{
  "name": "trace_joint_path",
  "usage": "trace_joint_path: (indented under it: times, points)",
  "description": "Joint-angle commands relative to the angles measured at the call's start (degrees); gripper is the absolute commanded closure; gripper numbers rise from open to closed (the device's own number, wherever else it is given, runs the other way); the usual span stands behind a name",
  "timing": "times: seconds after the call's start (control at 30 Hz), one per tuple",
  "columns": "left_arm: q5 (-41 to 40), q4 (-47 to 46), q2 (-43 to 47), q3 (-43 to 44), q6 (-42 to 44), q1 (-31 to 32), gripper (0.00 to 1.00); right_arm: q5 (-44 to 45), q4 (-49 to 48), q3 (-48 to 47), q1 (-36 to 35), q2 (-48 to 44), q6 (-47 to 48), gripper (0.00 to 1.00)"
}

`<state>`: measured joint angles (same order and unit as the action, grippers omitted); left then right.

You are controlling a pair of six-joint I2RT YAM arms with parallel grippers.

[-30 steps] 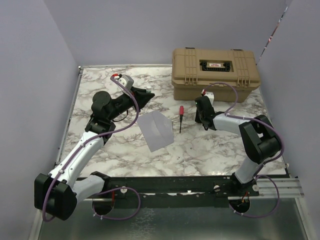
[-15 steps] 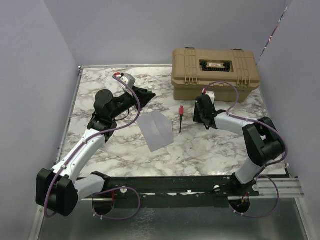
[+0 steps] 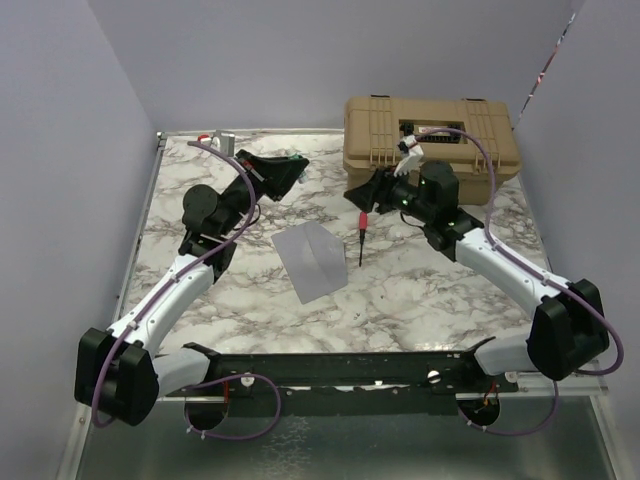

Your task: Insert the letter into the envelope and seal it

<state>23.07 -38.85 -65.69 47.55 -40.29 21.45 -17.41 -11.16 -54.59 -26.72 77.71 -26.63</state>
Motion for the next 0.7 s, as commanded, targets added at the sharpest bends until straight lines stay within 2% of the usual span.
trace_joint_path:
  times: [0.0, 0.23, 0.37, 0.67]
  points:
    - [-6.28, -7.12, -0.95, -0.27, -14.53, -0.08, 1.00, -13.44, -8.26, -7.81, -4.92, 2.79, -0.08, 0.40]
    - [-7.27, -7.73, -1.09, -0.22, -19.13, -0.01, 1.00, -13.49, -5.26, -20.41, -8.30, 8.39, -0.55, 0.36]
    - [-8.33, -8.36, -1.34, -0.13, -19.49, 0.08, 1.00, -16.48, -6.70, -21.75, -8.82, 9.60, -1.23, 0.37]
    - [-9.69, -9.84, -1.76, 0.11, -19.43, 0.34, 1.00, -20.90, -8.32, -24.05, -9.35, 10.99, -1.70, 0.44]
